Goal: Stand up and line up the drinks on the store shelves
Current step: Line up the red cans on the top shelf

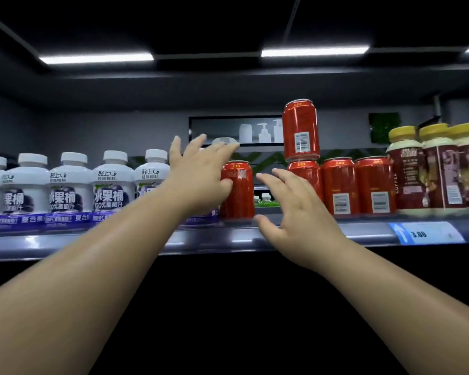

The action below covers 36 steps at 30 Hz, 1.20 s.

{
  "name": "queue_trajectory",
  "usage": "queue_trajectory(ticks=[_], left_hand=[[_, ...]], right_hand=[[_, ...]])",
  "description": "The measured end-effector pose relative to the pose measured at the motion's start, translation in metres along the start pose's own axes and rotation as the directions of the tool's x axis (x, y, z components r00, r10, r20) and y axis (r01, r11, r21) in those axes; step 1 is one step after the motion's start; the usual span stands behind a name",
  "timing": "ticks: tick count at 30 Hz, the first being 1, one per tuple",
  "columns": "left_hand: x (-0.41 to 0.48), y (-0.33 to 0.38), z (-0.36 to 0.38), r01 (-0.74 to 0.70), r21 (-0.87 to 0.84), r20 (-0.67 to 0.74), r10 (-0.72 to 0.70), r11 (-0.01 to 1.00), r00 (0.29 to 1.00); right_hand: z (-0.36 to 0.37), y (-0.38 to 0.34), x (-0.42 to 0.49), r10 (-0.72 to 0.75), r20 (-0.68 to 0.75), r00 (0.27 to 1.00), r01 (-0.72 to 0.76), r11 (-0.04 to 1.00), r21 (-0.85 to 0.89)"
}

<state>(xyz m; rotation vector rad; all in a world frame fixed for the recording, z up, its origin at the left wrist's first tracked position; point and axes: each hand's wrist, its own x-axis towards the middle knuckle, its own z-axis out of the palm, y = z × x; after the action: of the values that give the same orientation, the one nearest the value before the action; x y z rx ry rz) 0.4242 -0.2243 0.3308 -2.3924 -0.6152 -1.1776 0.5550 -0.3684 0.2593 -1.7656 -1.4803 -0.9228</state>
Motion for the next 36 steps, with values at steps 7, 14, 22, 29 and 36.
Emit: queue_trajectory(ticks=[7,14,22,29,36], left_hand=[[0.022,-0.002,-0.012,-0.090,0.000,0.100,0.089,0.996,0.991],[0.031,-0.017,-0.009,-0.060,-0.207,-0.042,0.053,0.976,0.998],[-0.001,-0.053,0.018,-0.169,0.027,-0.068,0.171,0.985,0.983],[-0.015,-0.057,0.042,-0.172,0.153,-0.167,0.197,0.973,0.966],[-0.012,-0.051,0.042,-0.191,0.123,-0.163,0.209,0.974,0.964]], right_hand=[[-0.005,-0.007,0.016,0.050,0.054,0.997,-0.061,0.971,0.233],[0.010,-0.016,0.061,0.196,0.203,0.959,-0.249,0.927,0.281],[0.029,-0.006,0.071,0.179,0.263,0.948,-0.290,0.827,0.482],[0.040,0.002,0.069,0.198,0.190,0.962,-0.269,0.824,0.499],[0.035,0.001,0.067,0.167,0.138,0.976,-0.212,0.868,0.449]])
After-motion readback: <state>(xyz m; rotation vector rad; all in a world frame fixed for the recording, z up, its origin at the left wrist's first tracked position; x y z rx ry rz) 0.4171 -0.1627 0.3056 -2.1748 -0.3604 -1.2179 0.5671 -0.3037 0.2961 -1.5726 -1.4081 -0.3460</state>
